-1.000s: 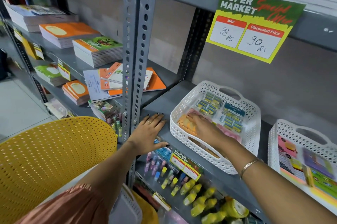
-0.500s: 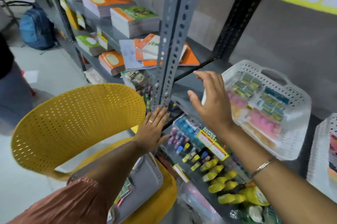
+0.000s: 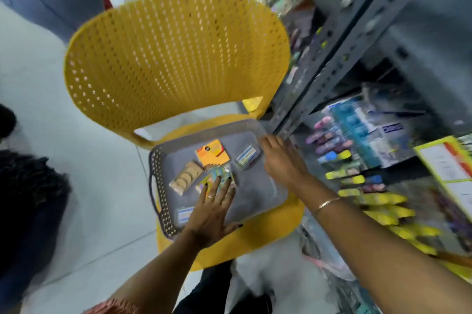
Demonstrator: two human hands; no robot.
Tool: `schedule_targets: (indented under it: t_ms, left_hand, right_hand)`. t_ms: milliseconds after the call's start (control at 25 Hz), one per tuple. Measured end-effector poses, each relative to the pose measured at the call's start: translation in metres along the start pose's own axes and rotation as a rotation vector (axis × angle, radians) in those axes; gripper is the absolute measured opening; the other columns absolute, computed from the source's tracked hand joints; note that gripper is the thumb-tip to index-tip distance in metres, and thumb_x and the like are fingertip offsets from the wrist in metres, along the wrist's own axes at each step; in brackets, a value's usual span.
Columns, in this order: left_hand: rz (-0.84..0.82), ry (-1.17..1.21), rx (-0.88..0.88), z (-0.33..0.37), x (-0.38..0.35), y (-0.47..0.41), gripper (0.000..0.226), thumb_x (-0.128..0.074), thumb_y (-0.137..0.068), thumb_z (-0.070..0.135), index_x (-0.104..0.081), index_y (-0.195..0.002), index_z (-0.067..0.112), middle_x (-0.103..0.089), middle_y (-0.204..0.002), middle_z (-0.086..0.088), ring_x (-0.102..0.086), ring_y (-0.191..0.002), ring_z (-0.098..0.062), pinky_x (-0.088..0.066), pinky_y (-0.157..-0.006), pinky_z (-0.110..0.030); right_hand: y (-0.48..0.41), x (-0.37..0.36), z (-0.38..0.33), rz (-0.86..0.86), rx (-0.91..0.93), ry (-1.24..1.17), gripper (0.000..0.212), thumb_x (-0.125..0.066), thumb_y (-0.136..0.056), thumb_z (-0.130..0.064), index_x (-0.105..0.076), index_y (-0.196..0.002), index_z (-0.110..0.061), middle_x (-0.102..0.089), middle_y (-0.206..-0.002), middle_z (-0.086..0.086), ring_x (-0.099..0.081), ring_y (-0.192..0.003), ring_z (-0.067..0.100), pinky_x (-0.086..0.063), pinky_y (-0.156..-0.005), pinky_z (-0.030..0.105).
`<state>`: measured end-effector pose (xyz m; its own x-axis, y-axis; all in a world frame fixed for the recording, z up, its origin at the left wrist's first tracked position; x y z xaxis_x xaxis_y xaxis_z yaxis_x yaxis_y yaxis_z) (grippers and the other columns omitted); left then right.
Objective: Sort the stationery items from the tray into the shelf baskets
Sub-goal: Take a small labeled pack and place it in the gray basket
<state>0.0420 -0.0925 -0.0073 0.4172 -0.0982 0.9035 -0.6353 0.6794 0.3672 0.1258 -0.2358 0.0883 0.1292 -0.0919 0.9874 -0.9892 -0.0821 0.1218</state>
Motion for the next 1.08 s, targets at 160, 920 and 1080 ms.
schedule_targets:
  t_ms: [160,920,1080]
  left_hand:
    - [-0.015,0.002,0.01,-0.007,-0.044,0.001,0.089,-0.034,-0.079,0.071,-0.04,-0.139,0.006,-0.031,-0.148,-0.017,-0.021,-0.137,-0.039,-0.015,-0.106,-0.055]
    - [-0.12,0.054,0.079,-0.017,-0.066,0.002,0.092,-0.009,-0.08,0.074,-0.01,-0.148,0.012,0.007,-0.155,-0.01,0.01,-0.141,-0.03,0.005,-0.112,-0.05]
    - [-0.092,-0.013,0.045,-0.013,-0.044,0.003,0.093,-0.015,-0.08,0.077,-0.011,-0.148,0.013,0.001,-0.156,-0.011,0.008,-0.141,-0.029,0.0,-0.112,-0.053]
  right_hand:
    - [-0.015,-0.089,-0.002,-0.237,0.066,0.0,0.061,-0.051,-0.081,-0.003,-0.032,-0.139,-0.006,-0.041,-0.141,0.018,-0.039,-0.129,0.035,-0.031,-0.109,0.045]
    - [-0.034,-0.114,-0.002,-0.264,-0.022,-0.06,0.046,-0.064,-0.08,-0.01,-0.046,-0.12,-0.002,-0.05,-0.125,0.02,-0.042,-0.119,0.036,-0.037,-0.098,0.048]
    - [-0.027,-0.072,0.011,-0.185,-0.117,-0.157,0.042,-0.062,-0.08,-0.012,-0.046,-0.117,-0.001,-0.048,-0.123,0.018,-0.04,-0.119,0.034,-0.046,-0.081,0.045]
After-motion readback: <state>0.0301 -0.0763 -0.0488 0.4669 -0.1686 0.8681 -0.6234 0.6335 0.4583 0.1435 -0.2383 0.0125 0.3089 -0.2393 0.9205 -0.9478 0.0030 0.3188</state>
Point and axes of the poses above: each hand's wrist, its own y-axis away from the middle knuckle, its own x-axis out of the back of the hand, z = x × y, the point moved 10 cm from there along -y, towards the middle knuckle
